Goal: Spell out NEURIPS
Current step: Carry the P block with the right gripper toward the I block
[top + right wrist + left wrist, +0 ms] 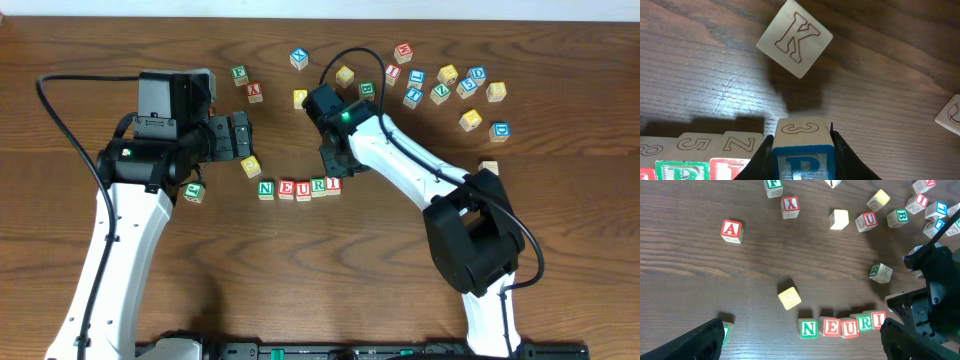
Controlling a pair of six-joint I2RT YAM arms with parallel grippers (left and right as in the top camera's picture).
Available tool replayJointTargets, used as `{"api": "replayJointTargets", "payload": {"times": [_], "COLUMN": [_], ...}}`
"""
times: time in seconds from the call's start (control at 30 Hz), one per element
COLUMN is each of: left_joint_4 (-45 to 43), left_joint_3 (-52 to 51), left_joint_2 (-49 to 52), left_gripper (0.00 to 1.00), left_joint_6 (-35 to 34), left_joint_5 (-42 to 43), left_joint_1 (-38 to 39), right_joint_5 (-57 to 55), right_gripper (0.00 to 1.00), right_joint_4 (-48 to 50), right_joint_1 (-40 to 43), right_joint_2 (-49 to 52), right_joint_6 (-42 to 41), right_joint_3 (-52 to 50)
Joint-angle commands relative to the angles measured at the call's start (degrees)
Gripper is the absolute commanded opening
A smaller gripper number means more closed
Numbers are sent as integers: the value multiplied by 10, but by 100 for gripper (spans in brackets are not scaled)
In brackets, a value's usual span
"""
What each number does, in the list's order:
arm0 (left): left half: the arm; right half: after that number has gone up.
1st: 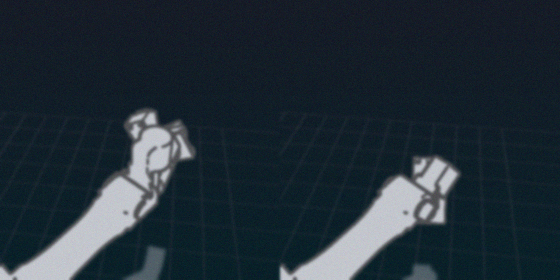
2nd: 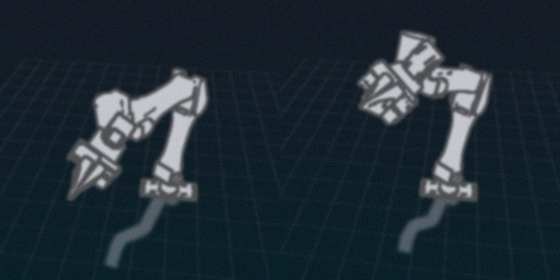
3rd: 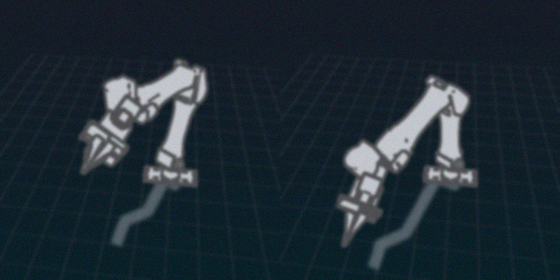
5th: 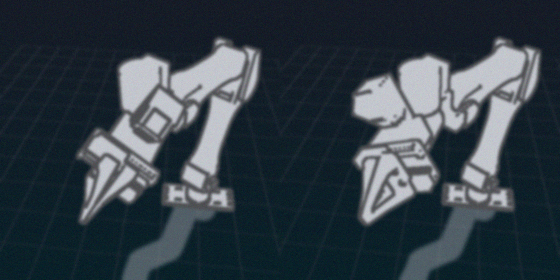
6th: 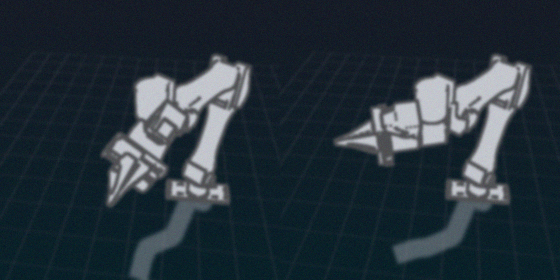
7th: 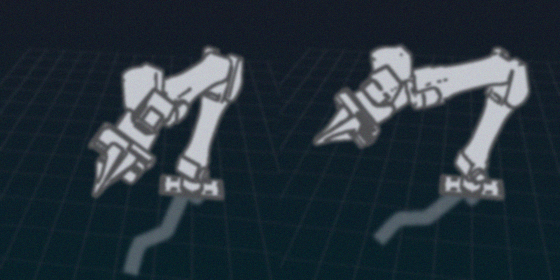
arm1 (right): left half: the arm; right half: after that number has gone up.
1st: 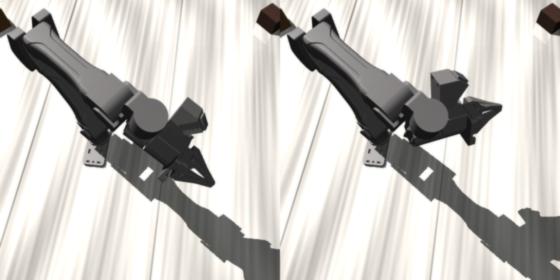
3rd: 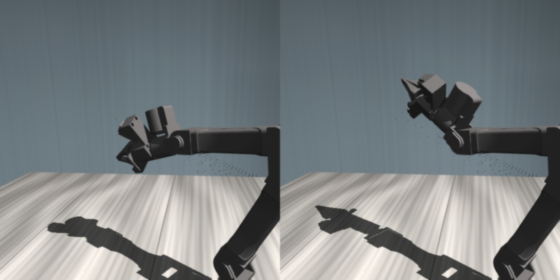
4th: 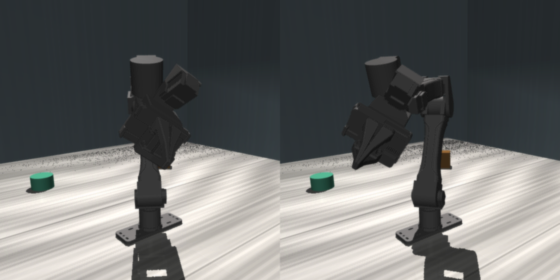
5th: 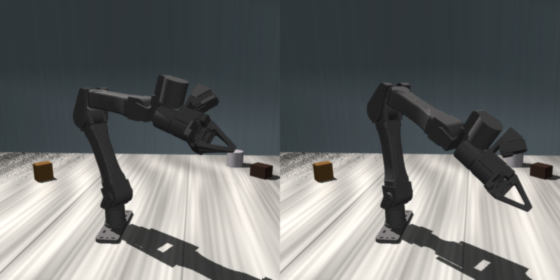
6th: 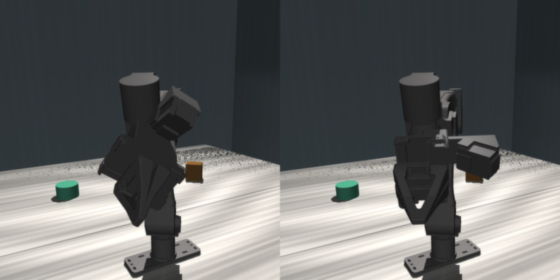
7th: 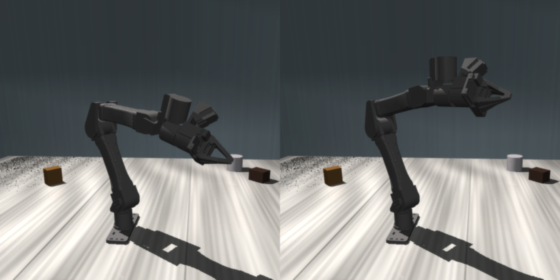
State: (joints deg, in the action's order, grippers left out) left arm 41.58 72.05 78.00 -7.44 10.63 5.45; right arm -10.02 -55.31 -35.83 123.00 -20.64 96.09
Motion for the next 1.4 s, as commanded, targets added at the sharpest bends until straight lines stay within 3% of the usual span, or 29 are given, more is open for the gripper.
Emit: {"api": "replayJointTargets", "payload": {"times": [0.0, 1.13, 1.37], "left_joint_4": [0, 0, 0], "left_joint_3": [13, 13, 13], "left_joint_2": [-5, -5, -5], "left_gripper": [98, 98, 98], "left_joint_6": [3, 3, 3], "left_joint_5": [3, 3, 3], "left_joint_1": [-1, -1, -1], "right_joint_5": [-11, -21, -21], "right_gripper": [1, 1, 1], "right_joint_4": [4, 5, 52], "right_joint_1": [-4, -1, 4], "right_joint_2": [-9, -11, -54], "right_joint_6": [-12, -14, -14], "right_joint_3": [-6, -7, -41]}}
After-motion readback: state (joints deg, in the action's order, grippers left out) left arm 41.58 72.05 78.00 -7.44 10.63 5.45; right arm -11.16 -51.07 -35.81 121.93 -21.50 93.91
